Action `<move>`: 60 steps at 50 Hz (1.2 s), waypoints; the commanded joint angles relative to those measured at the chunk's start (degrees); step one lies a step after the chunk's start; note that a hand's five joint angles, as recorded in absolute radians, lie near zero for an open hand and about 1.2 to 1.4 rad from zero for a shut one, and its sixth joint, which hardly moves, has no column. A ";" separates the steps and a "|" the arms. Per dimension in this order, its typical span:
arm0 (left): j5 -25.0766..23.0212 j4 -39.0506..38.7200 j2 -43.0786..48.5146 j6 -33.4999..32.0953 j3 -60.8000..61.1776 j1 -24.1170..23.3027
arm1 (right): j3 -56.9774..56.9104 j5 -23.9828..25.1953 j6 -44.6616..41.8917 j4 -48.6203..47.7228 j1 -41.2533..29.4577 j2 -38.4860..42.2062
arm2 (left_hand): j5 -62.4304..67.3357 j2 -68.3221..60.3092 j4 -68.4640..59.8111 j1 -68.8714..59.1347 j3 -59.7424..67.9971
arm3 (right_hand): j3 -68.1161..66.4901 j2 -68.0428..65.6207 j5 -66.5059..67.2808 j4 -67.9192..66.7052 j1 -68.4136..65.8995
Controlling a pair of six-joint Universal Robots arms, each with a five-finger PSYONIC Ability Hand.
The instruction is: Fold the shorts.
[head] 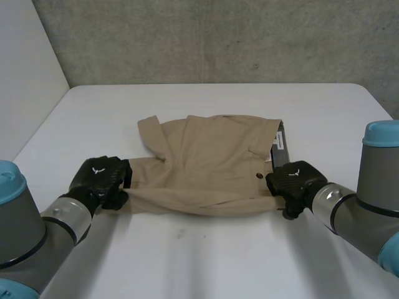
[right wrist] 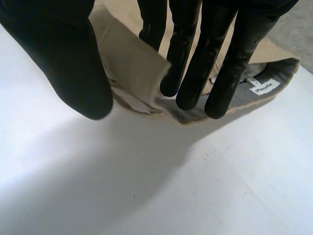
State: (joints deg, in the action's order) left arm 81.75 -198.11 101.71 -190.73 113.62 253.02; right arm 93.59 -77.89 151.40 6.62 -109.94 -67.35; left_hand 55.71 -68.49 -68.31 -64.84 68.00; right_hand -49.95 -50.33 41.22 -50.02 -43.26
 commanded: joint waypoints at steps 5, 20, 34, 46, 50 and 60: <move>-0.10 0.10 0.07 0.01 0.20 0.28 | -0.34 0.02 -0.85 0.94 0.34 -0.15 | 14.29 -11.51 -11.69 -15.16 12.00 | -0.84 -0.46 -0.43 -0.78 -7.54; -0.10 0.10 -0.11 -0.08 1.08 -0.51 | -0.96 -0.42 3.45 1.55 0.34 -3.83 | 14.29 -11.51 -11.69 -15.16 12.00 | 19.01 19.39 -20.28 19.08 12.32; -0.19 0.10 -0.11 -0.08 0.99 -0.51 | 0.45 0.72 6.89 1.46 0.52 -13.34 | 14.29 -11.51 -11.69 -15.16 12.00 | 28.43 28.81 -29.70 28.50 21.74; -0.10 0.10 -0.02 -0.08 0.99 -0.43 | 1.86 0.72 4.17 0.67 -0.19 -6.31 | 14.29 -11.51 -11.69 -15.16 12.00 | 23.22 23.60 -24.49 23.29 16.53; -0.18 0.10 0.07 -0.08 0.91 -0.34 | 1.33 0.63 4.08 -0.64 -0.19 -2.71 | 14.29 -11.51 -11.69 -15.16 12.00 | 17.69 18.07 -18.96 17.75 10.99; -0.62 1.24 -0.19 -1.39 1.17 -0.69 | 0.63 0.46 4.96 -8.12 -0.36 -1.03 | 14.29 -11.51 -11.69 -15.16 12.00 | -30.05 -29.67 28.78 -29.98 -36.74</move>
State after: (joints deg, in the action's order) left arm 81.53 -197.92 101.84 -190.89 114.61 252.63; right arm 94.79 -77.33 155.75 1.11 -110.17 -68.06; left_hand 55.71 -68.58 -68.58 -64.84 68.26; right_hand -66.14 -66.63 54.52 -66.52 -55.32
